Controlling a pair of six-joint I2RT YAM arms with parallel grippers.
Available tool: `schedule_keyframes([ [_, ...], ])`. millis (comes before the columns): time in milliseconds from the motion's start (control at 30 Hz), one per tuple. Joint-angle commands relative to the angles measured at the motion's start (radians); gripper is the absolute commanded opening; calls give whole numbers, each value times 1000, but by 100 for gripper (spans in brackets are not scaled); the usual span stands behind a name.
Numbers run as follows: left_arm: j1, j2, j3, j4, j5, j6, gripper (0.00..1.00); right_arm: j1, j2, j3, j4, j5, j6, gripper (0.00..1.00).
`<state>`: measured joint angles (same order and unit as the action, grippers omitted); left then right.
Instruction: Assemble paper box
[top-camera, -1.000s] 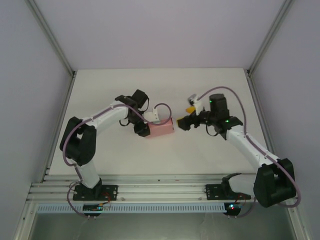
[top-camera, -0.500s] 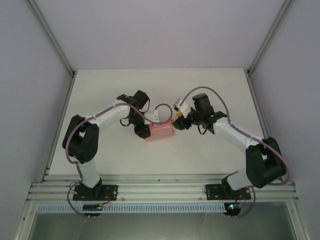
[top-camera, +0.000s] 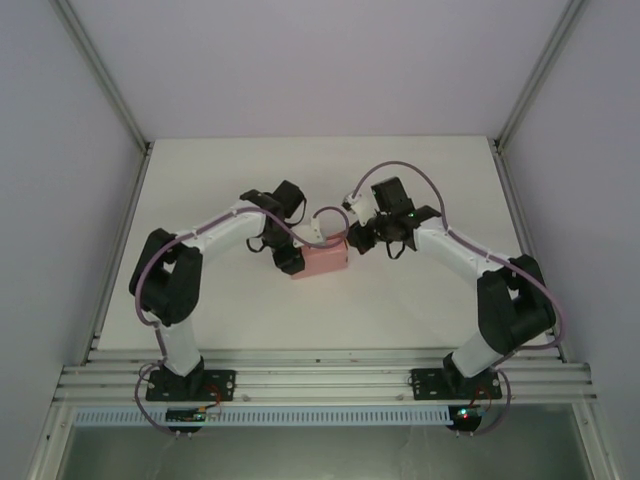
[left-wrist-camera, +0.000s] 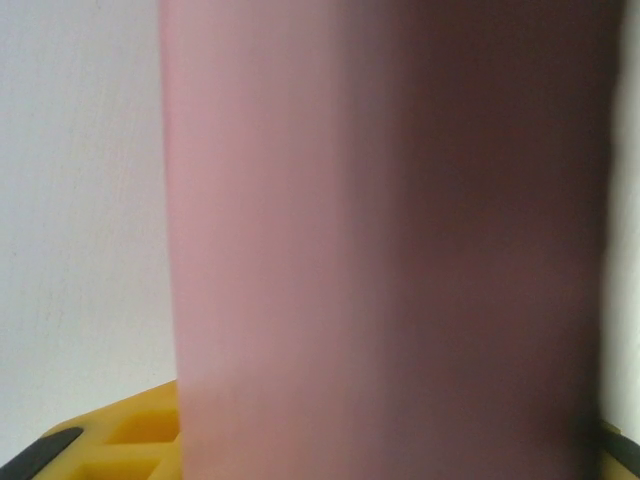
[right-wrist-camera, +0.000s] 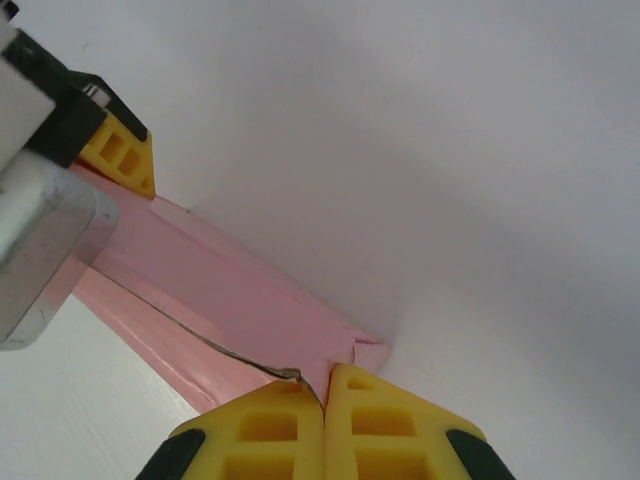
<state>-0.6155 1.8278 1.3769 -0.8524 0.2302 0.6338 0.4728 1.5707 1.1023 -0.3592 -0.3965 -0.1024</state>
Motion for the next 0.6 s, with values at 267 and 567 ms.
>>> schedule_keyframes([
  [267, -11, 39, 12, 39, -35, -18, 42, -33, 69, 199, -288, -226, 343, 0],
  [567, -12, 31, -1, 63, -16, -20, 42, -21, 57, 44, -73, -98, 372, 0],
])
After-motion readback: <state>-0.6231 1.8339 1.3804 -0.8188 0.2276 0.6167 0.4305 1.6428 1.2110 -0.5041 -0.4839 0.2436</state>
